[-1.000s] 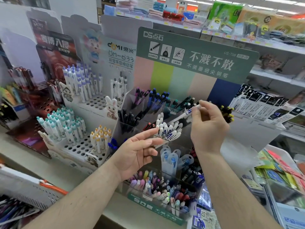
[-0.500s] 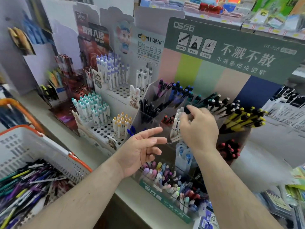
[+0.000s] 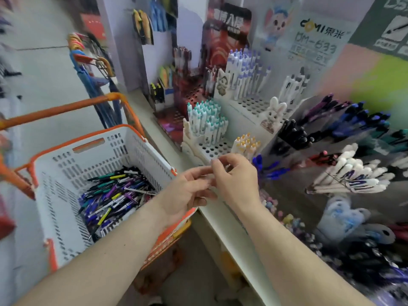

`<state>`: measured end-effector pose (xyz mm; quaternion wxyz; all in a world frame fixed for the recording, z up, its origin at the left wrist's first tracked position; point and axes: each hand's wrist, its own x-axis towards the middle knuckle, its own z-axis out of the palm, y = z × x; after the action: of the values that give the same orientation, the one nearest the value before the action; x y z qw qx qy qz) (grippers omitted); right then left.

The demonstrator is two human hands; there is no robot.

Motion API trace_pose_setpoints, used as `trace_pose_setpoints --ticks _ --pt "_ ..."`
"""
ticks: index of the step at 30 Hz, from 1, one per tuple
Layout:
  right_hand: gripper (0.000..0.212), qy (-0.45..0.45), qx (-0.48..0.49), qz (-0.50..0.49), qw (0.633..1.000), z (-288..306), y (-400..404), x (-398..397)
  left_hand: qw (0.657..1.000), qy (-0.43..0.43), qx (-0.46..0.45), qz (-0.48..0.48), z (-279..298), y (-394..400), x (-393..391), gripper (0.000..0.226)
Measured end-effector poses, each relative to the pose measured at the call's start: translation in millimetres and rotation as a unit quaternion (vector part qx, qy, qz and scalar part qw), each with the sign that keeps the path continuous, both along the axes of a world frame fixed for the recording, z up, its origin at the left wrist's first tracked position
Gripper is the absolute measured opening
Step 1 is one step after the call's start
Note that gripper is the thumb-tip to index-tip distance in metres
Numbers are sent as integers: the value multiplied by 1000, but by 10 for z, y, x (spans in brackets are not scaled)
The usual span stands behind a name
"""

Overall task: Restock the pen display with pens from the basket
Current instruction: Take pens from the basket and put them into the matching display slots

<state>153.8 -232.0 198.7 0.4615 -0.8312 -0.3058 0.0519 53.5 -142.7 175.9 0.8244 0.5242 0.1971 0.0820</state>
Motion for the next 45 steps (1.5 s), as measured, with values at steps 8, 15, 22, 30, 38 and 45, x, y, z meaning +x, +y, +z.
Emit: trace_pose_setpoints --ticks 8,15,22,30,38,45 --pt "17 28 -131 107 985 -631 892 -502 976 193 96 43 -688 1055 -760 25" --pt "40 -61 -261 113 957 -1004 1288 -643 843 421 320 -101 -1541 1782 -1042 43" --pt "65 -147 -378 104 908 -1224 1840 -714 703 531 450 -145 -2087 2343 -915 81" --pt "86 -146 -437 80 884 -1503 2226 -617 641 563 505 -131 -2492 2996 -776 132" --pt "88 -204 -434 86 873 -1589 2197 -547 667 560 470 -148 -2645 3323 -605 140" --pt "88 -193 -449 79 869 -1593 2221 -595 638 560 483 -216 -2673 2836 -663 140"
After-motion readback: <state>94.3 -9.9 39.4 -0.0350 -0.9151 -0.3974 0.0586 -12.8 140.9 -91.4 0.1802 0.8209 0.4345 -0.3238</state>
